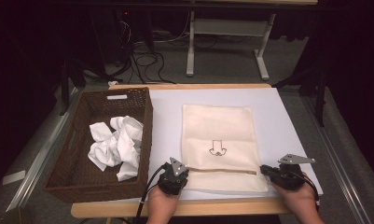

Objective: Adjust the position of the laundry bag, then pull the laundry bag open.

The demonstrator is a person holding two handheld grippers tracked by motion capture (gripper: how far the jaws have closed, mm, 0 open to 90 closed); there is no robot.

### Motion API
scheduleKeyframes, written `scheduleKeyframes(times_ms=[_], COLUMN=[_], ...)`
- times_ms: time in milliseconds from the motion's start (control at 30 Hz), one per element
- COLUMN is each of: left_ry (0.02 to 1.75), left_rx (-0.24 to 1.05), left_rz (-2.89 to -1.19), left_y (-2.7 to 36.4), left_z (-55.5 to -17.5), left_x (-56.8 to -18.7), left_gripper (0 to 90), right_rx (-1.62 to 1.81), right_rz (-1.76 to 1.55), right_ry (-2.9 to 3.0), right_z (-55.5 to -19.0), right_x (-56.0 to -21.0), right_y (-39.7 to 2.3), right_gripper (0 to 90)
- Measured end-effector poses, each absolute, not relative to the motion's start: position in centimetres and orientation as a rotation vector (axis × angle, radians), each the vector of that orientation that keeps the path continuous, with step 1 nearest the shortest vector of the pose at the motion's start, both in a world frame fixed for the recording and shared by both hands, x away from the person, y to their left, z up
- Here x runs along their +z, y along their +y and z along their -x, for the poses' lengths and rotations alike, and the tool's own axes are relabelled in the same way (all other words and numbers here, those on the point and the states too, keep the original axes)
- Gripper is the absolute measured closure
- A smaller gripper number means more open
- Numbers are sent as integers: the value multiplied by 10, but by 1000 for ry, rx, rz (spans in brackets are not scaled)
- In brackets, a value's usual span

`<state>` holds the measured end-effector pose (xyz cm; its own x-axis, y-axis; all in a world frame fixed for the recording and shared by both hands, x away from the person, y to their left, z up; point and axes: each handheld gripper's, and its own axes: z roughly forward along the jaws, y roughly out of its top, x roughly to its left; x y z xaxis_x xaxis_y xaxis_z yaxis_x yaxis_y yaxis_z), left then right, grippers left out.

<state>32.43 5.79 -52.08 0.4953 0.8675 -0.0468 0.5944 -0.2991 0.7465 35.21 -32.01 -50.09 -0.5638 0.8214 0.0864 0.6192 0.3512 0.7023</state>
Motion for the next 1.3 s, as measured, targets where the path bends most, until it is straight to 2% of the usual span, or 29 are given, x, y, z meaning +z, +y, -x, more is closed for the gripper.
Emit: scheduleKeyframes(times_ms=[333, 433, 500, 533, 567, 600, 733, 967, 1133, 1300], left_ry=[1190, 1184, 1189, 1189, 1190, 1184, 1167, 1129, 1137, 1139], left_rx=[501, 526, 524, 524, 530, 537, 552, 532, 504, 485], left_rz=[-2017, -2021, -2003, -2003, -1979, -1957, -1926, -1894, -1888, -1881], left_y=[49, 51, 54, 54, 56, 57, 58, 59, 59, 59], left_z=[-339, -337, -335, -335, -334, -332, -329, -324, -324, -324], left_x=[-521, -521, -519, -519, -517, -516, -513, -511, -511, -512], left_gripper=[743, 609, 525, 502, 502, 461, 402, 413, 406, 405], right_rx=[1040, 1059, 1074, 1074, 1073, 1082, 1088, 1067, 1038, 1032], right_rz=[-1326, -1332, -1352, -1352, -1367, -1416, -1445, -1415, -1403, -1352], right_ry=[2286, 2278, 2256, 2256, 2260, 2263, 2276, 2279, 2303, 2310], right_z=[-340, -339, -337, -337, -337, -335, -335, -333, -333, -333], right_x=[-501, -500, -499, -499, -499, -501, -505, -507, -506, -503], right_y=[-336, -336, -338, -338, -339, -341, -337, -329, -328, -327], right_gripper=[833, 756, 671, 671, 632, 595, 553, 648, 814, 848])
